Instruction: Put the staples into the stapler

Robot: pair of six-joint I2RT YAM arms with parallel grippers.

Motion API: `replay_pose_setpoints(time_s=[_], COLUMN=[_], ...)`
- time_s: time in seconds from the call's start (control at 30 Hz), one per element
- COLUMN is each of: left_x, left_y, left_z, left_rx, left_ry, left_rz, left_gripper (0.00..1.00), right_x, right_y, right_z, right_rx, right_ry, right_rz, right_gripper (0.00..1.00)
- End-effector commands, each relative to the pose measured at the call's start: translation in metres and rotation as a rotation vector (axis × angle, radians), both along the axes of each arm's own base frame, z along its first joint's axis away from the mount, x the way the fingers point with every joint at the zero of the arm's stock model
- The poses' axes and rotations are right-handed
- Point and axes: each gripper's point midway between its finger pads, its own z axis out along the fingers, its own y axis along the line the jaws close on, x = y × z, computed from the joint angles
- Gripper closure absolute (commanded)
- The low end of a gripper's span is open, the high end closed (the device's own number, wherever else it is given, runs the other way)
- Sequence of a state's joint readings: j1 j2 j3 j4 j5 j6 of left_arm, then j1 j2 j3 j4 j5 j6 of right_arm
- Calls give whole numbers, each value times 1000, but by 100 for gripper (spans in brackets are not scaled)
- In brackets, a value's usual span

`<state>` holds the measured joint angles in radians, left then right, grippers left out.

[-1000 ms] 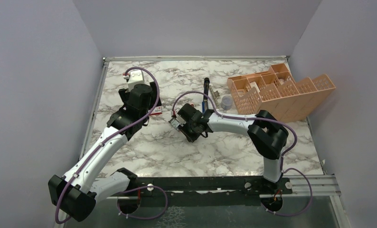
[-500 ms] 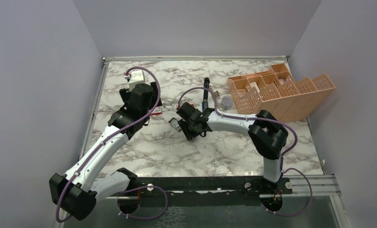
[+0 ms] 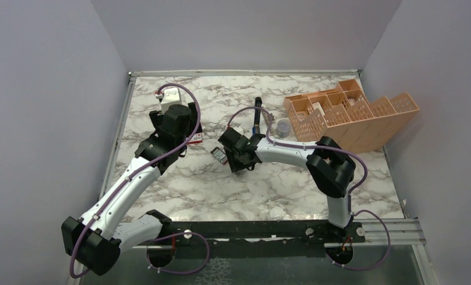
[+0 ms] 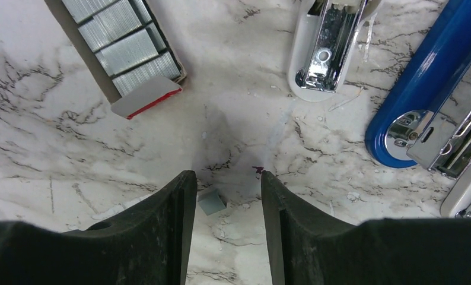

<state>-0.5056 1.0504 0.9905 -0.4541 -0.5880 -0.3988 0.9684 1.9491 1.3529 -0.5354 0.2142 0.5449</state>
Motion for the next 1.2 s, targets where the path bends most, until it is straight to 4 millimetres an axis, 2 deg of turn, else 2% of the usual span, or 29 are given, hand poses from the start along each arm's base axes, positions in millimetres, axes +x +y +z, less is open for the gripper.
replay_pose_setpoints(time_s=[0.0,0.23,0.43,0.73,0.93,1.17], left_x=[0,0,0,0,0,0], left_y=[-2,-2,-3,-3,-4,-4], left_z=[4,3,3,2,2,1], left_rx=[-11,-13,-15,-16,-16,-16], left_ry=[-12,-10,-11,-8,-6,-3], left_rz=[-17,-19,-21,-22,-24,-24], left_gripper=[7,7,7,7,7,7], right_x=[-11,-27,-38,-54,-57,-57], right_y=[-11,-23,-38,-37,-42,-38], right_z=[-12,-20,-19,-16,-19,-16], right_rx=[-59,-94,-120,-84,-99,-74], right_ry=[27,86,109,176,182,180], right_rz=[-26,-4,0,24,12,19], right_gripper=[52,54,53,56,56,73])
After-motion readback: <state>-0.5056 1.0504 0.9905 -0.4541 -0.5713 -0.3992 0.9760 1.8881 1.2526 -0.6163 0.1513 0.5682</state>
